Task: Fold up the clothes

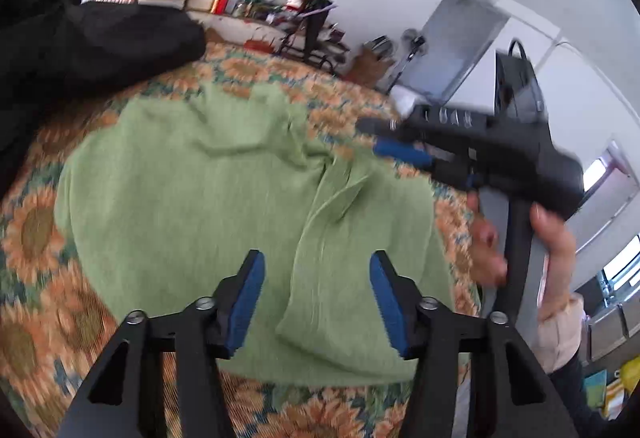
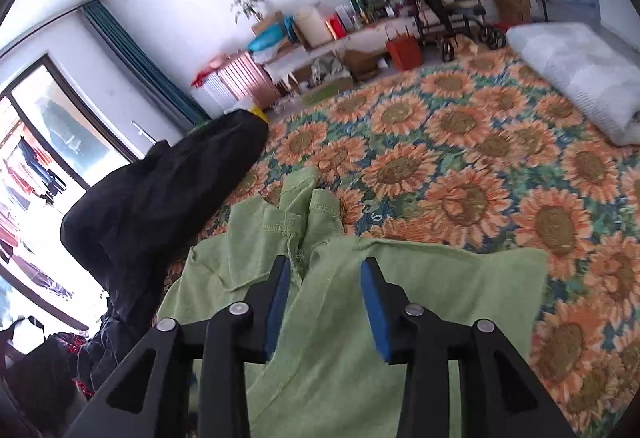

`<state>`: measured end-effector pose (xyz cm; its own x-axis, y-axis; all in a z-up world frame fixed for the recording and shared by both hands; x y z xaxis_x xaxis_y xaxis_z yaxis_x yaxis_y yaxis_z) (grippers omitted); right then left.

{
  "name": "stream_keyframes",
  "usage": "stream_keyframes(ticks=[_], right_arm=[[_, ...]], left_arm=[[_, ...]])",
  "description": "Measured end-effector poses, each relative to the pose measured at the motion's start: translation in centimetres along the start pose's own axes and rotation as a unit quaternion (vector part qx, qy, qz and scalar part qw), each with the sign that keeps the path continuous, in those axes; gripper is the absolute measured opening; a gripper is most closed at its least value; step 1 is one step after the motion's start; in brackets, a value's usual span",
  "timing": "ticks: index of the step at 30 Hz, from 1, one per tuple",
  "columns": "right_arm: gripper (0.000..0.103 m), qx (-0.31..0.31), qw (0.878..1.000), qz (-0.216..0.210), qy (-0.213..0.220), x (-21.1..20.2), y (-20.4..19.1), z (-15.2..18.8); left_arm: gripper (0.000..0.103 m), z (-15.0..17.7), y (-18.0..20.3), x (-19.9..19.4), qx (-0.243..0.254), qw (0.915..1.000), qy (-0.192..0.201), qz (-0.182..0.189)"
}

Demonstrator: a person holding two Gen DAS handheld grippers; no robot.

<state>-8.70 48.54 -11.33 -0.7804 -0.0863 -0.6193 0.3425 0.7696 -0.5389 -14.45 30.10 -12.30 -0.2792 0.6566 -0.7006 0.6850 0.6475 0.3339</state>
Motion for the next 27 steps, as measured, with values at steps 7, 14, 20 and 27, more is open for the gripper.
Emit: stream_keyframes(ticks=[7, 14, 20, 27], right_arm=[[0.049, 0.022, 0.997, 0.059, 0.043, -5.9, 4.6, 3.5], [0.049, 0.049, 0.996, 0.067, 0.045, -9.0, 8.6, 7.1], [0.049, 0.067, 0.996, 0.04, 0.042, -7.0, 8.3, 6.4], [0.049, 0.065, 0.997, 0.021, 0.04, -5.4, 6.5, 6.5]], left_arm=[[0.046, -4.9, 1.0, 4.6, 0.008, 0.9992, -0.036, 0.018], [0.039, -5.0, 3.6, 11.8, 0.061, 0.9916, -0.113, -0.014], [0.015, -4.6, 4.2, 11.8, 0.055, 0.9933, -0.1, -0.017], [0.015, -4.9, 3.9, 12.9, 0.026, 0.9939, -0.104, -0.025]])
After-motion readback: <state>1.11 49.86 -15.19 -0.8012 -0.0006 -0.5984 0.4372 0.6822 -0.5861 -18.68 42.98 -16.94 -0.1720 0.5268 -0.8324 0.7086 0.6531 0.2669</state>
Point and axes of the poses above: each gripper's, at about its wrist camera, not at the fingertips, and x roughly the way its jaws point, y to its right, z to its underside, the point moved 8 cm from there along x, roughly the way its jaws point, and after that the axes turned 8 degrees about -z, right-handed, at the moved point
